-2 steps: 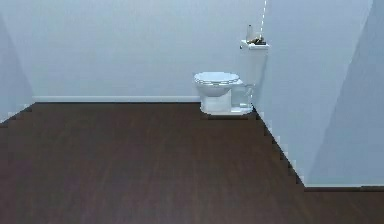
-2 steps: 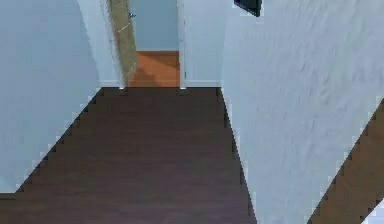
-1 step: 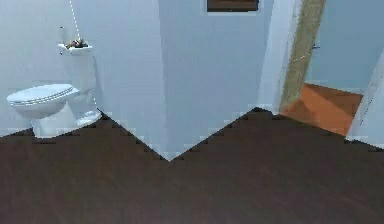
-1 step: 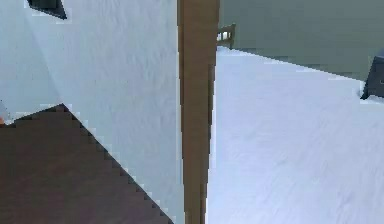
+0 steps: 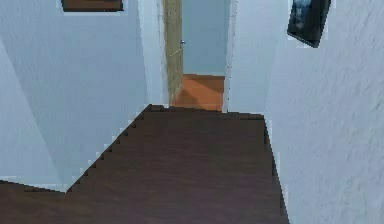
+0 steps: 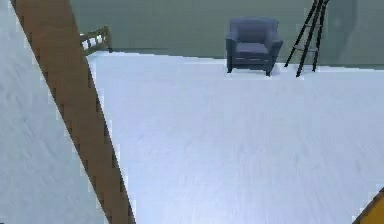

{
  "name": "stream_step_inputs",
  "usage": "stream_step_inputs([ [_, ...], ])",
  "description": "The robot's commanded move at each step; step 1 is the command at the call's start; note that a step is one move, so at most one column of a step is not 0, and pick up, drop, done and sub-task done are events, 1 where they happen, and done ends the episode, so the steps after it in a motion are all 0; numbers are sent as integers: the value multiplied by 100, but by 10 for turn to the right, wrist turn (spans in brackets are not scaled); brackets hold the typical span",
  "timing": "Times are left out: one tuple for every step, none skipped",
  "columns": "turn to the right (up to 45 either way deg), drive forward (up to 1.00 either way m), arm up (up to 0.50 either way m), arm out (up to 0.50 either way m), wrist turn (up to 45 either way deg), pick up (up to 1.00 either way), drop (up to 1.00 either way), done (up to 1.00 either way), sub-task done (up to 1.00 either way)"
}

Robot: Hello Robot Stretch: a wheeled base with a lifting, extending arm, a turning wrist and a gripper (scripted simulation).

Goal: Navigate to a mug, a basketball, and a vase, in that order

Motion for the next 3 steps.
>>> stream_step_inputs([
  [0, 100, 0, 0, 0, 0, 0, 0, 0],
  [30, 0, 0, 0, 0, 0, 0, 0, 0],
  [0, 100, 0, 0, 0, 0, 0, 0, 0],
])
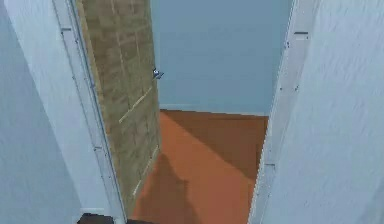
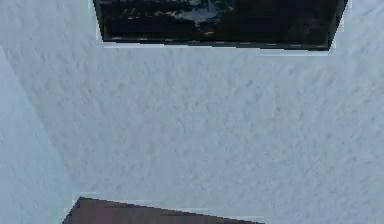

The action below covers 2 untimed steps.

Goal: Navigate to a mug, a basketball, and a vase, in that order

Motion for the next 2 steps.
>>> stream_step_inputs([
  [0, 100, 0, 0, 0, 0, 0, 0, 0],
  [60, 0, 0, 0, 0, 0, 0, 0, 0],
])
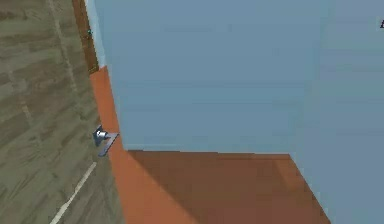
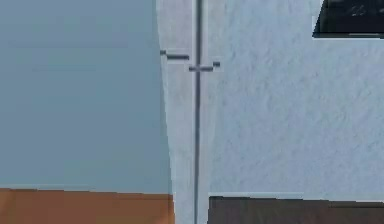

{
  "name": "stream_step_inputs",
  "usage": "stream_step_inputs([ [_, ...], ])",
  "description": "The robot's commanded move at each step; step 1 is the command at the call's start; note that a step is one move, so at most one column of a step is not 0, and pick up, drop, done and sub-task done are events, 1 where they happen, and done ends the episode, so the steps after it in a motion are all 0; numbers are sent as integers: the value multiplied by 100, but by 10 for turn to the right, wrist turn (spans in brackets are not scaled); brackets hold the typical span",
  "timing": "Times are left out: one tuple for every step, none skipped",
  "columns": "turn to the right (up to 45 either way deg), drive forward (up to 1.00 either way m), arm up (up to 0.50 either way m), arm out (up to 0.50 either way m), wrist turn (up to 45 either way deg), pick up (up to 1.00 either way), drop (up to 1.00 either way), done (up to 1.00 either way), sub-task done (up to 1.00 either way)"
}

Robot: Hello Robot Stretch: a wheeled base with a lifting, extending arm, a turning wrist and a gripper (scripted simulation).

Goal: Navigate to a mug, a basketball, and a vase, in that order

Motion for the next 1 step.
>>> stream_step_inputs([
  [0, 100, 0, 0, 0, 0, 0, 0, 0],
])
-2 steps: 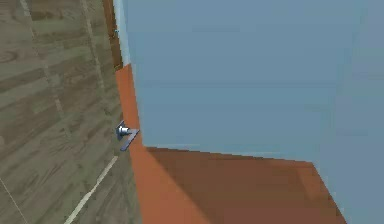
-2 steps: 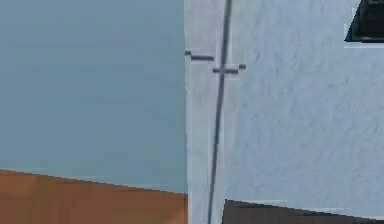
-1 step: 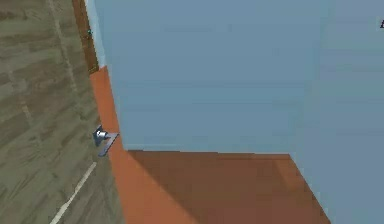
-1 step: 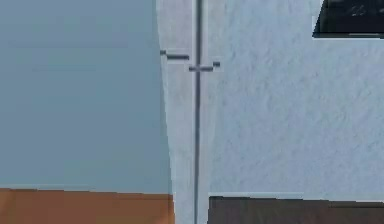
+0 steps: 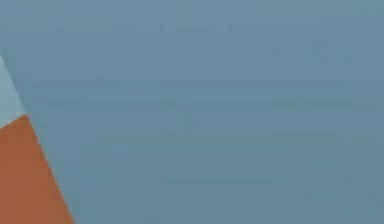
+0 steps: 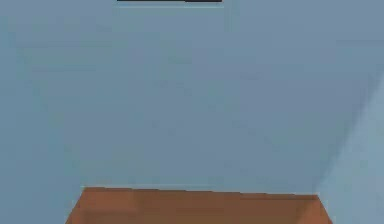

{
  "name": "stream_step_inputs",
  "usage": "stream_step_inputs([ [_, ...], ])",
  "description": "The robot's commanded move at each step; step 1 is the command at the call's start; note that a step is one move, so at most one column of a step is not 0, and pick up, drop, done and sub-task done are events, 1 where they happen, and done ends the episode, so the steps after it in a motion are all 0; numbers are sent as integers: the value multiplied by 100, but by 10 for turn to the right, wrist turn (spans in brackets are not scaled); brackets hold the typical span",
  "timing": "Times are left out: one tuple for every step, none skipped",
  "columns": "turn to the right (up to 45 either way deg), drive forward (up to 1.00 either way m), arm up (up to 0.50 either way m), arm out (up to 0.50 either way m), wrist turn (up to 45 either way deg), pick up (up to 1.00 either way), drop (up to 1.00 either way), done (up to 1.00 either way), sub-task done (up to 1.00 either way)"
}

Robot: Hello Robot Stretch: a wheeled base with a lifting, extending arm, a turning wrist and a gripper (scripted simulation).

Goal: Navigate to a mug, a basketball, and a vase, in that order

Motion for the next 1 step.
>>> stream_step_inputs([
  [-330, 0, 0, 0, 0, 0, 0, 0, 0],
])
